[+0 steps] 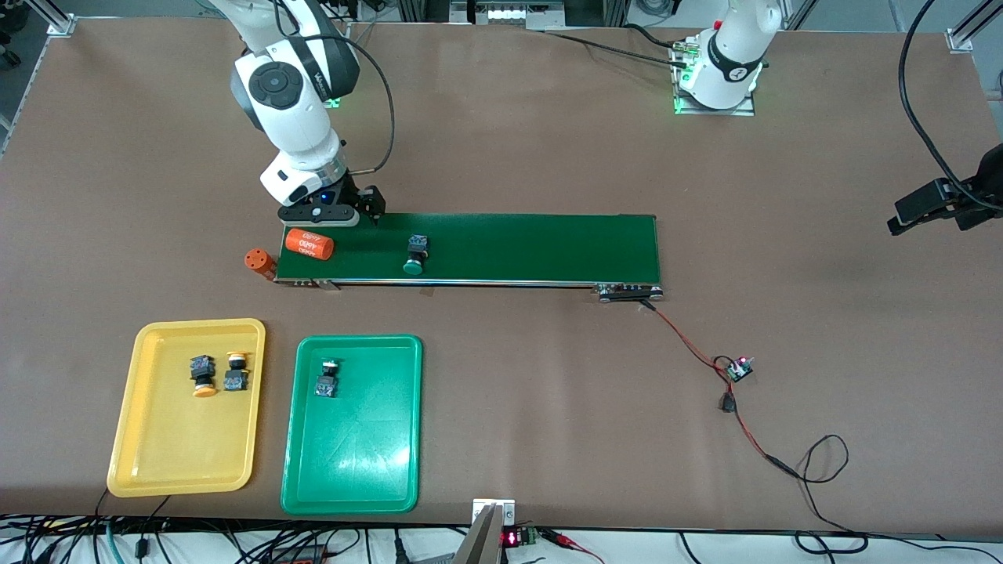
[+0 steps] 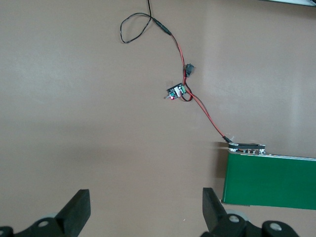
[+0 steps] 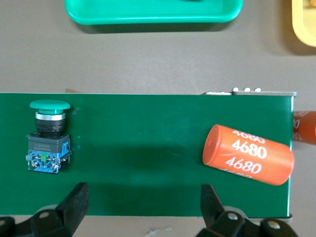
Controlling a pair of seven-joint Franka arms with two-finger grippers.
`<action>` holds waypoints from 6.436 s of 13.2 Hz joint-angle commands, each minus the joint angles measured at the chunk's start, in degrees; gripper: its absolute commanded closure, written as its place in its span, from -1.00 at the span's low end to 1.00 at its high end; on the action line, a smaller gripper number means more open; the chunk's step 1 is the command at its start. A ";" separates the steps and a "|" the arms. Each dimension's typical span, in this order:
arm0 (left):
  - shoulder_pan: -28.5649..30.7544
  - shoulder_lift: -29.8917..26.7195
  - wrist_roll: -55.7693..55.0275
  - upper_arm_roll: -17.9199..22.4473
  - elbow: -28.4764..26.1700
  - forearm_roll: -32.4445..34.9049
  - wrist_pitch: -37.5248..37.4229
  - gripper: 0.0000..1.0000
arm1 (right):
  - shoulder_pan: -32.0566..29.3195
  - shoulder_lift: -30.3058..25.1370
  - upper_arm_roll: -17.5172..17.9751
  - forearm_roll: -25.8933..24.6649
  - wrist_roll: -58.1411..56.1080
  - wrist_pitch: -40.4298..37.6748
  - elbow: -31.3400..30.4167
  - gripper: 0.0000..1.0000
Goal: Sort buttons by color to trays
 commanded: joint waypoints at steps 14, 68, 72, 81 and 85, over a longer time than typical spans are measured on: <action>0.12 -0.53 0.22 0.25 0.08 0.47 0.05 -1.00 | 25.29 16.81 -21.70 -2.83 10.91 -0.86 15.90 -1.00; 1.70 0.35 0.04 0.43 0.87 -1.11 0.05 -1.00 | 19.49 47.05 -29.43 -2.92 -36.20 23.14 52.73 -0.90; 1.61 0.44 0.13 0.08 1.04 -1.20 0.13 -1.00 | 19.58 37.06 -29.35 -2.57 -35.59 15.17 44.76 -0.90; 1.70 0.35 0.22 0.17 0.87 -1.20 -0.22 -1.00 | 15.63 13.76 -28.99 2.86 -34.44 -27.09 42.27 -1.00; 1.17 -0.35 0.13 -0.36 0.95 -0.67 -2.40 -1.00 | 12.29 6.90 -29.08 3.76 -34.71 -37.58 42.27 -1.00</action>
